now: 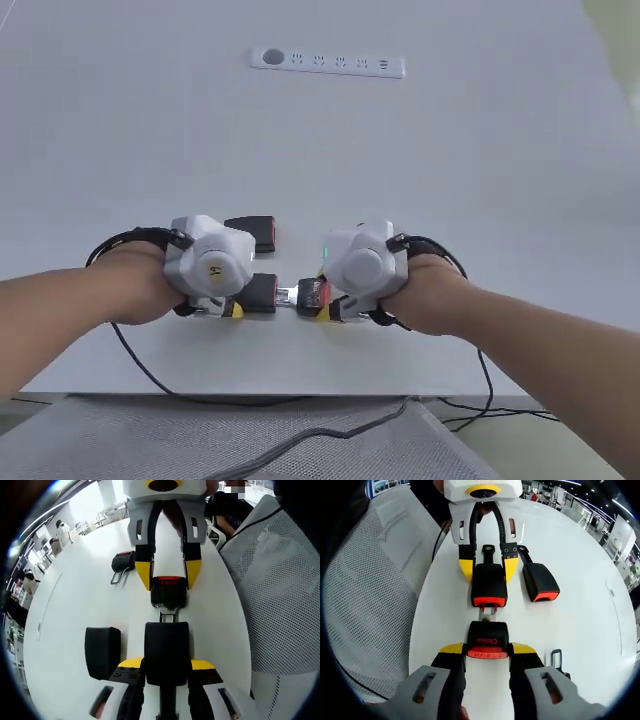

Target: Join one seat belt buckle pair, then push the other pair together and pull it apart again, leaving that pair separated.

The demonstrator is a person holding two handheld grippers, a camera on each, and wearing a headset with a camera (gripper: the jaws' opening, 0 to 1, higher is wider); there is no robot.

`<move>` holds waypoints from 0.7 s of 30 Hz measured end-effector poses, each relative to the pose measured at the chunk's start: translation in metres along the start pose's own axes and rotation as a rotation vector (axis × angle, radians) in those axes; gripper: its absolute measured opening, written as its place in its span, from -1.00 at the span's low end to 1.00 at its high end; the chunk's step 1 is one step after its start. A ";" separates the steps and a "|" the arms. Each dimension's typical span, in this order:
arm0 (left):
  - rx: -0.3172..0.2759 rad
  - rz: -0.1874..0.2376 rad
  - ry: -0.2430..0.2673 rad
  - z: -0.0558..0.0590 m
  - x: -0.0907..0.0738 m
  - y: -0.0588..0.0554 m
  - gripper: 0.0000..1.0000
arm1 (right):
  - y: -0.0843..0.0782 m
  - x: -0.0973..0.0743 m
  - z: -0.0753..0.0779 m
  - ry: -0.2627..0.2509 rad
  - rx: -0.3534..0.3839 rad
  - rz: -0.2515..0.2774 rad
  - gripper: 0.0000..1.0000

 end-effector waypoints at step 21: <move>-0.006 0.006 -0.038 0.000 0.002 0.000 -0.36 | 0.004 0.003 0.003 0.004 -0.011 -0.039 -0.41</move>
Point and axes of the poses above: the centre of the closed fingertips' face, and the gripper's own axes: x roughly forward along the fingers, z roughly to its right, y roughly out of its top, the point moved 3 cm from there along -x, roughly backward along the fingers, and after that the axes turned 10 degrees about -z, right-handed, at the moved point
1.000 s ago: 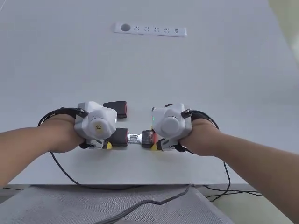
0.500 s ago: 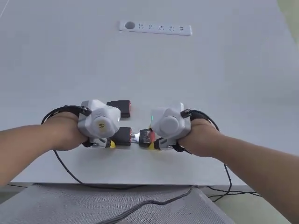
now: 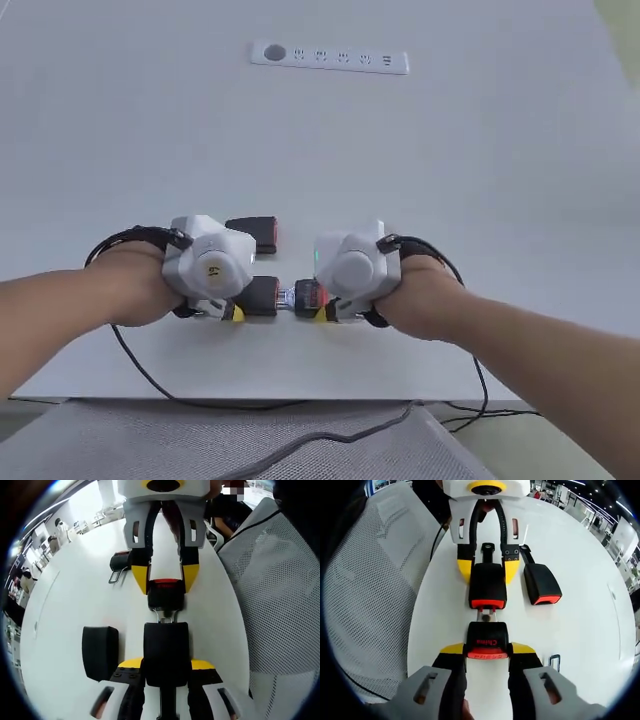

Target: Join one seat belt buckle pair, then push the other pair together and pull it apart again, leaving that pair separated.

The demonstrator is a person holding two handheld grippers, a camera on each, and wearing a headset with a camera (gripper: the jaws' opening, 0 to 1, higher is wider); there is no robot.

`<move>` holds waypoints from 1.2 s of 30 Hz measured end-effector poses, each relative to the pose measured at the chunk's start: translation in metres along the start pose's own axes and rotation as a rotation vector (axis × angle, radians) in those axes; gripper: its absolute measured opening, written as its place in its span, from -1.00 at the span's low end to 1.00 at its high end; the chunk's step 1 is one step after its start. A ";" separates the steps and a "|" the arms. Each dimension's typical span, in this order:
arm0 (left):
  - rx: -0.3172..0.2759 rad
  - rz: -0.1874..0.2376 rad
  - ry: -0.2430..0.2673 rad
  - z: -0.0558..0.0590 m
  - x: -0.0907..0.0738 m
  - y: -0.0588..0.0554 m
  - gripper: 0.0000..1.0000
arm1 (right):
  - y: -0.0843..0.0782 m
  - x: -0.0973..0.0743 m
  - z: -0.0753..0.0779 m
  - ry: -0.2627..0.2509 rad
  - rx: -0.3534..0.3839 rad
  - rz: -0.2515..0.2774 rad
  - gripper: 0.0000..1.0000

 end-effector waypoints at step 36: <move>0.002 0.008 -0.011 -0.001 -0.001 0.002 -0.36 | 0.017 0.005 -0.001 -0.006 0.018 -0.009 -0.44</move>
Point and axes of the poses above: the centre of the closed fingertips' face, and the gripper's own axes: x roughly forward along the fingers, z roughly to its right, y roughly out of its top, the point moved 3 cm from there along -x, roughly backward along the fingers, and after that the axes turned 10 degrees about -z, right-handed, at the moved point
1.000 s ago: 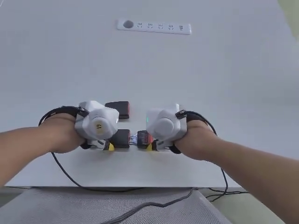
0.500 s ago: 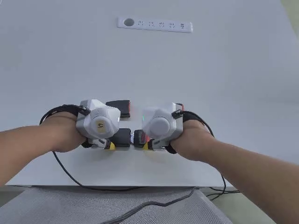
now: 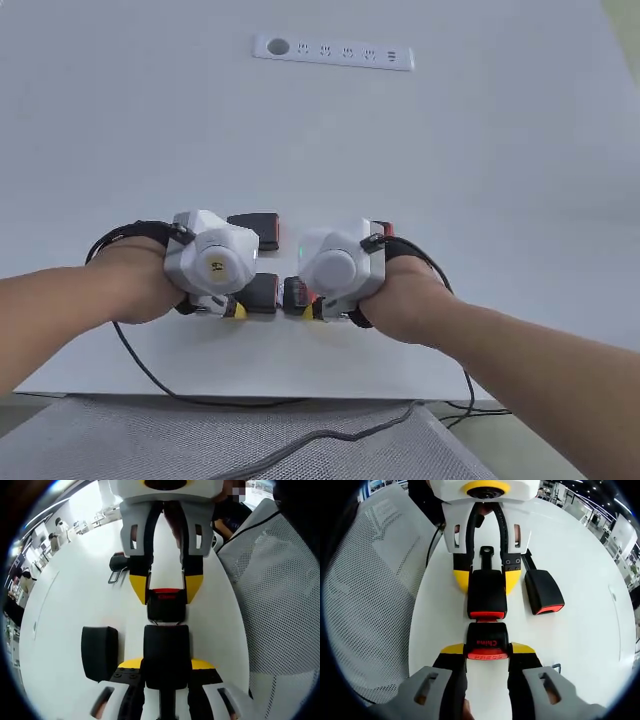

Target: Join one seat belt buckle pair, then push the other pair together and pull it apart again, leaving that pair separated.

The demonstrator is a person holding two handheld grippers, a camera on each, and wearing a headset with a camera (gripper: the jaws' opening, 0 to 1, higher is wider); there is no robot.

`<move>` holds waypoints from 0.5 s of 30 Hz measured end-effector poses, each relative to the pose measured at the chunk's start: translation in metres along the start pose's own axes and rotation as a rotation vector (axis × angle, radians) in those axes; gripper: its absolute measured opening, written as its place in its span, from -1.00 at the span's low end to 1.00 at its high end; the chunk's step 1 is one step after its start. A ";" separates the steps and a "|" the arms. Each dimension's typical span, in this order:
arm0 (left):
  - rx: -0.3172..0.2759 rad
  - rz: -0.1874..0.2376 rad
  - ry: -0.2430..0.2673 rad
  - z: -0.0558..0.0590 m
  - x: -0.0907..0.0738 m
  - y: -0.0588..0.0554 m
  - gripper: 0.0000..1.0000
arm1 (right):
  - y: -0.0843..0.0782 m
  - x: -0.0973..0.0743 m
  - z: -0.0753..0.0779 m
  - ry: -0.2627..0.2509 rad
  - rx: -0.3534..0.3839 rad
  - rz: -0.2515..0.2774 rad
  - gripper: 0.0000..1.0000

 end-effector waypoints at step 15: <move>-0.032 0.028 0.001 -0.001 -0.001 -0.005 -0.37 | -0.005 -0.001 -0.001 0.005 -0.008 -0.002 -0.44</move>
Point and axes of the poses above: the centre of the closed fingertips' face, and the gripper's own axes: x roughly forward along the fingers, z roughly to its right, y roughly out of its top, the point moved 3 cm from there along -x, roughly backward along the fingers, and after that the axes turned 10 degrees about -z, right-handed, at the moved point
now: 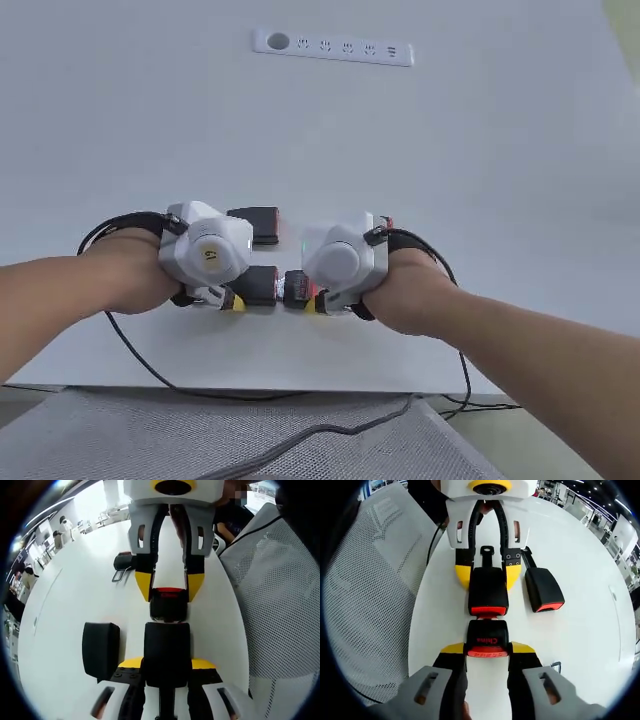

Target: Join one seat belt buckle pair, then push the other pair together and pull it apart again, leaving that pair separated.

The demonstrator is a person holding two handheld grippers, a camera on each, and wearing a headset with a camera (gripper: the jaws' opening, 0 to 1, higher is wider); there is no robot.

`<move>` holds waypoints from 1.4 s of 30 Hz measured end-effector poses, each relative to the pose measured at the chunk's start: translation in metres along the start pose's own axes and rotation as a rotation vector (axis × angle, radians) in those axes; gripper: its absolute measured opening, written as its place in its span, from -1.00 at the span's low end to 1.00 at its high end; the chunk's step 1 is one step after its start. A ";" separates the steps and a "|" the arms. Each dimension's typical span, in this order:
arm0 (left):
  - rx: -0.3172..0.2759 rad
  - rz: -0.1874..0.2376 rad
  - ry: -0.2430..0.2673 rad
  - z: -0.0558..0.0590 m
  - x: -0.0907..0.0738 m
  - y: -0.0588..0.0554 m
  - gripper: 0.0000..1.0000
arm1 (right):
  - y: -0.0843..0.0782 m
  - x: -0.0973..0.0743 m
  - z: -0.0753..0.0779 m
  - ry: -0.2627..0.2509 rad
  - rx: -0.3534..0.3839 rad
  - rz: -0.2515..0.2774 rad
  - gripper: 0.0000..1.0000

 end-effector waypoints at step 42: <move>-0.018 -0.055 -0.005 0.001 0.001 0.000 -0.32 | 0.001 0.000 0.000 0.014 0.036 0.012 -0.37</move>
Point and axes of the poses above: the centre of the closed fingertips' face, and the gripper's own axes: x roughly forward along the fingers, z roughly to its right, y roughly out of its top, the point moved 3 cm from there along -x, roughly backward along the fingers, and after that the axes turned 10 degrees about -z, right-handed, at the moved point
